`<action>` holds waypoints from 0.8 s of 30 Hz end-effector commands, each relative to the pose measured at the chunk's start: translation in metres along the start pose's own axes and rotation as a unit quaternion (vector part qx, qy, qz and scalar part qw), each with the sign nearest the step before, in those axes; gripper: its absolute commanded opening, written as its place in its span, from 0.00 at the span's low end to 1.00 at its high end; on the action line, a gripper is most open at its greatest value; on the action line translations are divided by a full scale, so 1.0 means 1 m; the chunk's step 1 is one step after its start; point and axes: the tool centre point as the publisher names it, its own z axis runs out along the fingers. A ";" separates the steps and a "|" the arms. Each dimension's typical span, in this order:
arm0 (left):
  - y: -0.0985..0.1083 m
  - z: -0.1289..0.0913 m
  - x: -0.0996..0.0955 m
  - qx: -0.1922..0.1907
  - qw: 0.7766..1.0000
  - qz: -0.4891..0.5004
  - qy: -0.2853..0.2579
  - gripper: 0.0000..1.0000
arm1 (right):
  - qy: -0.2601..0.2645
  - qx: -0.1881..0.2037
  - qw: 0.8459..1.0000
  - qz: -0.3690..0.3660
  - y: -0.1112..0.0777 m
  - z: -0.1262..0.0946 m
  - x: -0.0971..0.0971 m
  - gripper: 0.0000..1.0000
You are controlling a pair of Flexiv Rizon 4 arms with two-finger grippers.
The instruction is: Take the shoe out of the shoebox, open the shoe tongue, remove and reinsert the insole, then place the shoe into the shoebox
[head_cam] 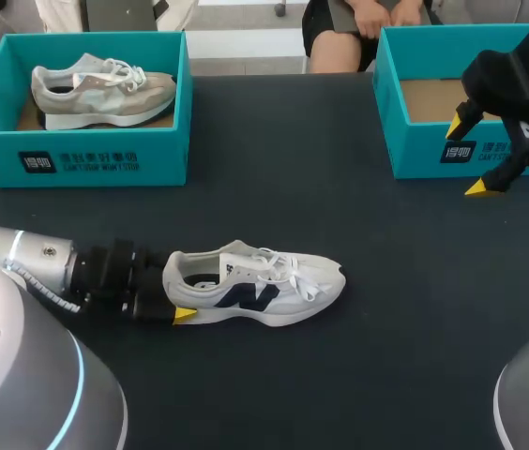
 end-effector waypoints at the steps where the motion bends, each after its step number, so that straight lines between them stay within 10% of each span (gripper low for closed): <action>1: 0.001 0.000 0.003 0.000 1.000 0.000 -0.001 0.00 | 0.002 0.001 1.000 0.000 0.001 0.001 -0.002 1.00; 8: 0.001 0.000 0.003 0.000 1.000 0.000 -0.001 0.00 | 0.002 0.001 1.000 0.000 0.001 0.001 -0.002 1.00; 11: 0.001 0.000 0.003 0.000 1.000 0.000 -0.001 0.00 | 0.015 -0.002 0.994 0.111 0.009 0.004 -0.015 1.00; 14: 0.001 0.000 0.003 0.000 1.000 0.000 -0.001 0.00 | 0.020 -0.003 0.955 0.296 0.019 0.010 -0.019 1.00; 16: 0.001 0.000 0.003 0.000 1.000 0.000 -0.001 0.00 | -0.025 0.000 0.899 0.436 0.027 0.013 -0.013 1.00; 24: 0.001 0.000 0.003 0.000 1.000 0.000 -0.001 0.00 | -0.057 -0.011 0.894 0.444 0.036 0.017 -0.018 1.00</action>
